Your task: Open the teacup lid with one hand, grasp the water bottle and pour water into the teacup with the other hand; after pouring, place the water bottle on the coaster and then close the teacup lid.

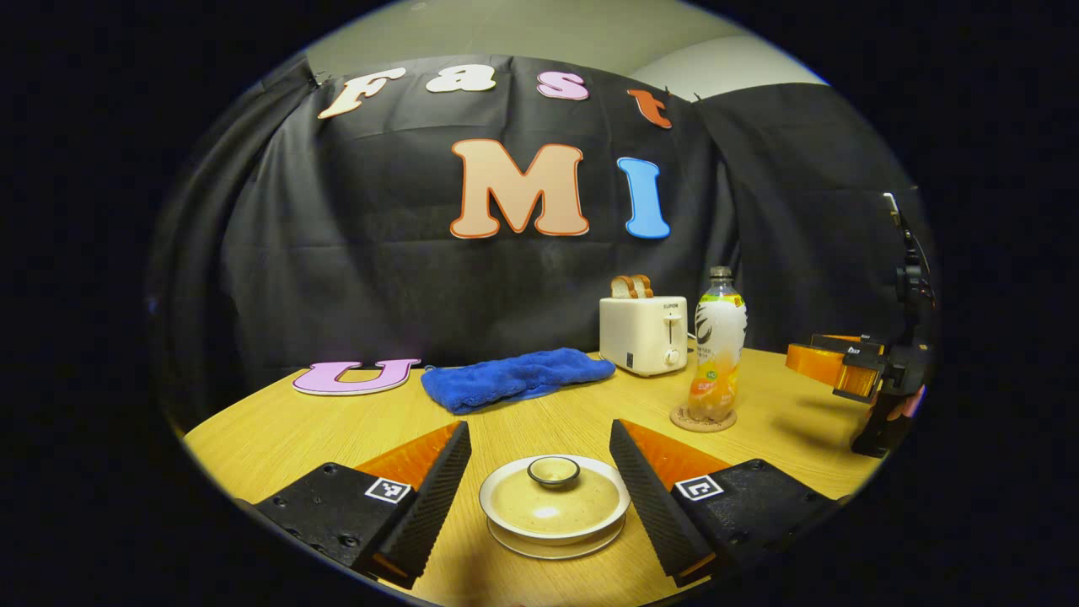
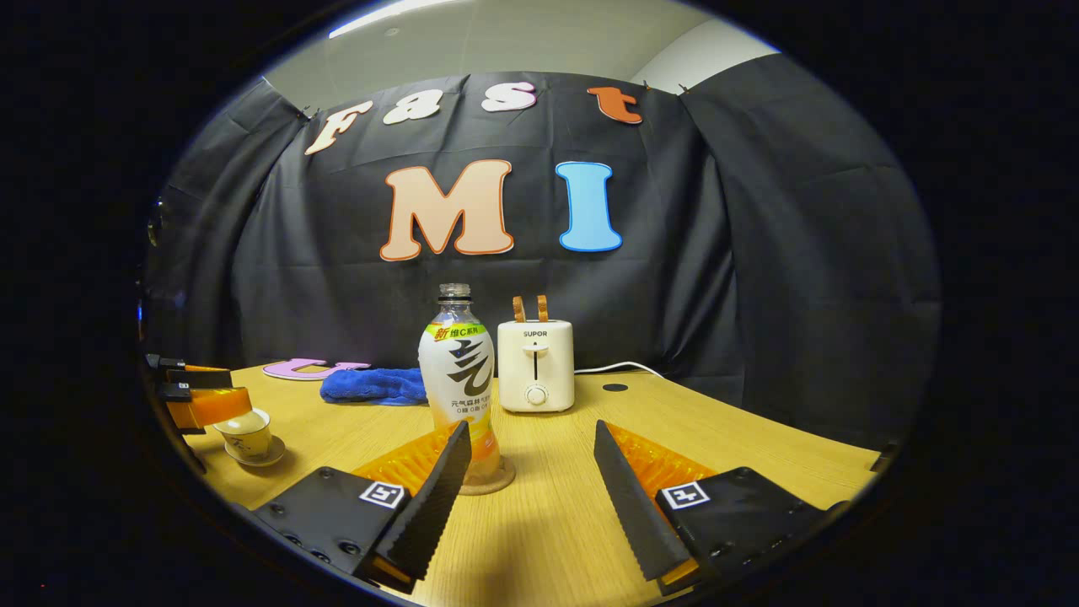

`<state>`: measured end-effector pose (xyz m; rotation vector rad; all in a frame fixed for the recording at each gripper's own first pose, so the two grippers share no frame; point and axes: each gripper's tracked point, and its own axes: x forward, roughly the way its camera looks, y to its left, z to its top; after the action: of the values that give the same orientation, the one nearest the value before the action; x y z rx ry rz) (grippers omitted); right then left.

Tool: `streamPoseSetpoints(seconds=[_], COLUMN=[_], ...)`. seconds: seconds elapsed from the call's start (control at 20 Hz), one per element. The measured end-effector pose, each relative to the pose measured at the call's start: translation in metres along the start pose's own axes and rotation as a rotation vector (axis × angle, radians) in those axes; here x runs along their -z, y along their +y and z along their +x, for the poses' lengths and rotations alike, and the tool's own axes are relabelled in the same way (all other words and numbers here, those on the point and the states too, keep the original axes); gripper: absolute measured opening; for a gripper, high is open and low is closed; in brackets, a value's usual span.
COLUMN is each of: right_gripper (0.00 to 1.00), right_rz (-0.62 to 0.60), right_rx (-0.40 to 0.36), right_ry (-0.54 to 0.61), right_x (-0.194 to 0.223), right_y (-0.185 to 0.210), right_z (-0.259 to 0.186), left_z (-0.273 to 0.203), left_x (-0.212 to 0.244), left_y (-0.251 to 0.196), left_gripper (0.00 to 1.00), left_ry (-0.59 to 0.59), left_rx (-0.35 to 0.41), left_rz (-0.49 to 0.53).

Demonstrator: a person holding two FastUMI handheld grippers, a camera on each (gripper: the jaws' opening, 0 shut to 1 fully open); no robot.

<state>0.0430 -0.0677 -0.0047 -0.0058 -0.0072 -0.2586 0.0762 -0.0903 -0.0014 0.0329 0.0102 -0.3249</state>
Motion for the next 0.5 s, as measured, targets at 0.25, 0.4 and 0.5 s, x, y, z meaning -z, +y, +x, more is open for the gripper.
streamPoseSetpoints(seconds=[0.25,0.4,0.5], right_gripper=[0.94,0.94,0.94], right_rz=[0.0,0.0,0.0], right_rx=[0.0,0.0,0.0], right_ry=[0.0,0.0,0.0], right_x=[-0.001,-0.001,-0.001], right_y=[0.0,0.0,0.0], right_z=[0.0,0.0,0.0], left_z=[-0.012,-0.024,-0.029], left_x=[-0.001,-0.001,0.0], left_y=[0.017,0.038,0.049], left_gripper=[0.97,0.97,0.97], left_ry=[-0.013,-0.014,-0.007], left_rx=[-0.076,-0.169,-0.233], left_rz=[-0.002,-0.001,-0.002])
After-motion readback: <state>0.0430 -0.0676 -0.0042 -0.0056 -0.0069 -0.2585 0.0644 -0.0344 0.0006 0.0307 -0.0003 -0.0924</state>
